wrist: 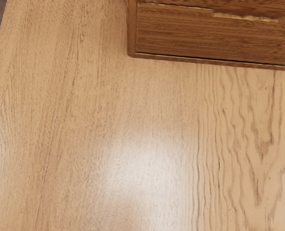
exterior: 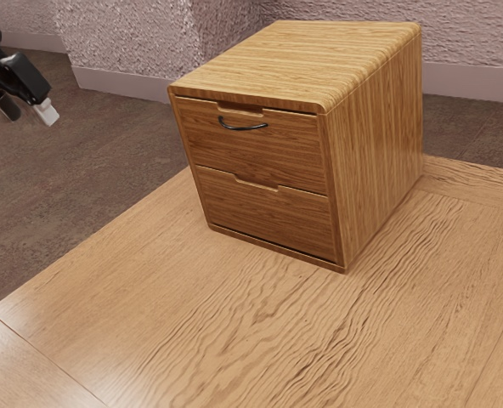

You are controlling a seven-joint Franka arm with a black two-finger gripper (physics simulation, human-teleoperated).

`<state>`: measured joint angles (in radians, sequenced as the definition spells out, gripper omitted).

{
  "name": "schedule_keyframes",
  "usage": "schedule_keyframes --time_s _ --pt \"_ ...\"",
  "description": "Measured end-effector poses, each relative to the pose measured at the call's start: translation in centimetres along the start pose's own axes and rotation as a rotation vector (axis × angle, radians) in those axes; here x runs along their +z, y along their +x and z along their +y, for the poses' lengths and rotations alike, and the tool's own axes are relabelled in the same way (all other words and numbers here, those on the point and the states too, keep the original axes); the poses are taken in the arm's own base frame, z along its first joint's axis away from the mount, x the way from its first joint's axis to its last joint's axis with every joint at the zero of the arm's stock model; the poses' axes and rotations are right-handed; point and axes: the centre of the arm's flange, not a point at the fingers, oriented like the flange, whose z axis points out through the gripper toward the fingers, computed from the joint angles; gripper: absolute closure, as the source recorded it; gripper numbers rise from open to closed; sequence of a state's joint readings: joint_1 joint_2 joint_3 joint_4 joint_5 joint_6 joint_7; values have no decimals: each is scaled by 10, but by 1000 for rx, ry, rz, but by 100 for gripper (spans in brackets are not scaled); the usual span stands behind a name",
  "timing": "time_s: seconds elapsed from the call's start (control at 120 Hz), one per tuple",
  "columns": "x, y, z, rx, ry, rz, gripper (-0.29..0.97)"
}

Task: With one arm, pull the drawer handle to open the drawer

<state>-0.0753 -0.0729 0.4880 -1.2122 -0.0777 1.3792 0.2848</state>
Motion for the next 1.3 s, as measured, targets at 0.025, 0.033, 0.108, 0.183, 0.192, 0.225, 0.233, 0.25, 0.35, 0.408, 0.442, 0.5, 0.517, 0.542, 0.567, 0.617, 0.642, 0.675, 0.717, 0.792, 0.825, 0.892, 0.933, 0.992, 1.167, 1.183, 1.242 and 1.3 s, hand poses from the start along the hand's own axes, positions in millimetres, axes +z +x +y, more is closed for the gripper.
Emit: schedule_keyframes --time_s 0.025,0.033,0.108,0.183,0.192,0.225,0.233,0.25,0.35,0.408,0.442,0.5,0.517,0.542,0.567,0.617,0.642,0.675,0.717,0.792,0.825,0.892,0.933,0.992,1.167,1.183,1.242,1.3 --pt "2 3 8 20 -2 -1 3" --pt "2 4 9 25 -3 -2 3" --pt "4 5 7 33 2 -6 3" --pt "3 1 -3 23 7 -10 2" --pt "3 1 -4 23 7 -11 2" --pt "3 -1 -6 27 7 -15 2" --pt "3 -1 -6 30 7 -15 2" --pt "3 -1 -7 40 6 -15 2" --pt "1 0 -4 171 4 -7 2" --pt "2 3 2 281 4 -5 2" --pt "4 6 8 346 3 -6 2" --pt "7 10 20 459 -6 -2 2" --pt "7 12 23 489 -9 1 2" --pt "8 13 27 532 -12 4 3" --pt "9 15 31 572 -15 6 3" --pt "15 18 34 640 -20 0 3" --pt "23 21 34 669 -25 -13 3" --pt "32 24 34 708 -32 -27 3" --pt "38 26 36 756 -37 -36 3" --pt "40 29 43 844 -34 -33 3" --pt "42 31 46 883 -25 -33 3" --pt "52 37 52 960 -1 -42 3" --pt "57 41 58 1008 13 -43 3" --pt "65 48 67 1076 25 -39 3" --pt "73 59 104 1269 51 -7 3" --pt "75 60 108 1286 49 -7 3" --pt "79 62 121 1342 47 -4 3" --pt "79 64 134 1394 52 4 3"
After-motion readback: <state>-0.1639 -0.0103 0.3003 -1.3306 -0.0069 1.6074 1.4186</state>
